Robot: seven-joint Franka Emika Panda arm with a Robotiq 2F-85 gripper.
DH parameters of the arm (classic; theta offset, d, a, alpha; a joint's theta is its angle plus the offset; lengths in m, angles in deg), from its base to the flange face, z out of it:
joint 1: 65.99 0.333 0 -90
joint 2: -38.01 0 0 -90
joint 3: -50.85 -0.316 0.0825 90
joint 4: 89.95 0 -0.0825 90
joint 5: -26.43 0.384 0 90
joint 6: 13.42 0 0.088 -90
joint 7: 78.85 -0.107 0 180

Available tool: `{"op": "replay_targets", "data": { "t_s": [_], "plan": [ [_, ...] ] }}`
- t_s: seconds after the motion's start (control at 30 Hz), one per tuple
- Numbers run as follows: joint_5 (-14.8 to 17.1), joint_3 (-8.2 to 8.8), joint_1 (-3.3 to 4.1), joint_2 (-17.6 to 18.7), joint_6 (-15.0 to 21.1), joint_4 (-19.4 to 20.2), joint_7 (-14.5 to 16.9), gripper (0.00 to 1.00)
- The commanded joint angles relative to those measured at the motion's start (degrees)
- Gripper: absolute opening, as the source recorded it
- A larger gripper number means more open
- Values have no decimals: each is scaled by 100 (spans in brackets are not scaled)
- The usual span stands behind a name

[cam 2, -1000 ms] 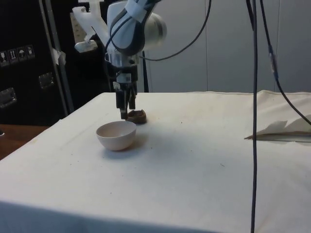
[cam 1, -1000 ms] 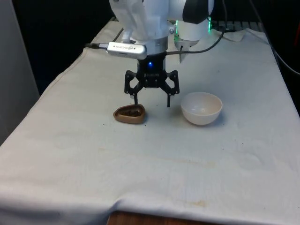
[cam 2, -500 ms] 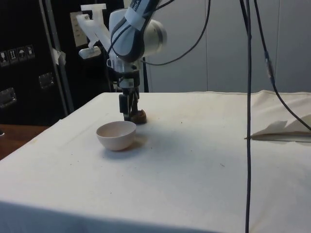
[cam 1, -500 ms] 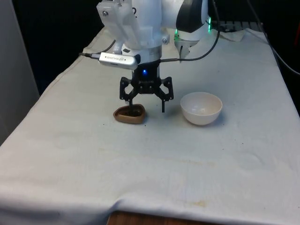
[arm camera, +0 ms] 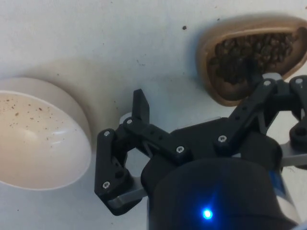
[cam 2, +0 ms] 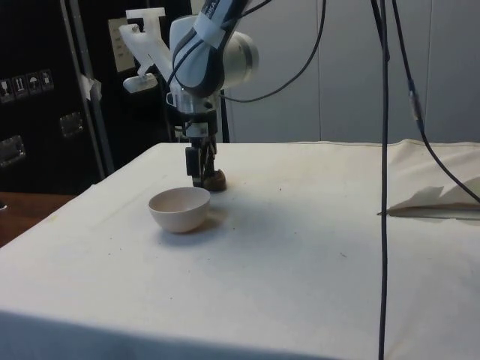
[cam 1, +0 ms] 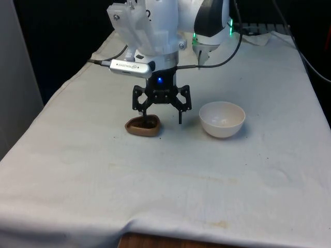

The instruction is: Pour the coffee beans from the cup into the bowl.

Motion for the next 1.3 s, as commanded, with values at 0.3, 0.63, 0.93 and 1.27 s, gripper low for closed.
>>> {"op": "replay_targets", "data": {
  "t_s": [0.3, 0.63, 0.93, 1.27],
  "plan": [
    [0, 0, 11, 6, 0, -6, -6, 100],
    [-17, 11, 23, 0, 6, 0, -11, 100],
    [-69, 57, 69, 6, 11, 0, -46, 100],
    [-149, 132, 126, 0, 17, 0, -97, 100]
  ]
}}
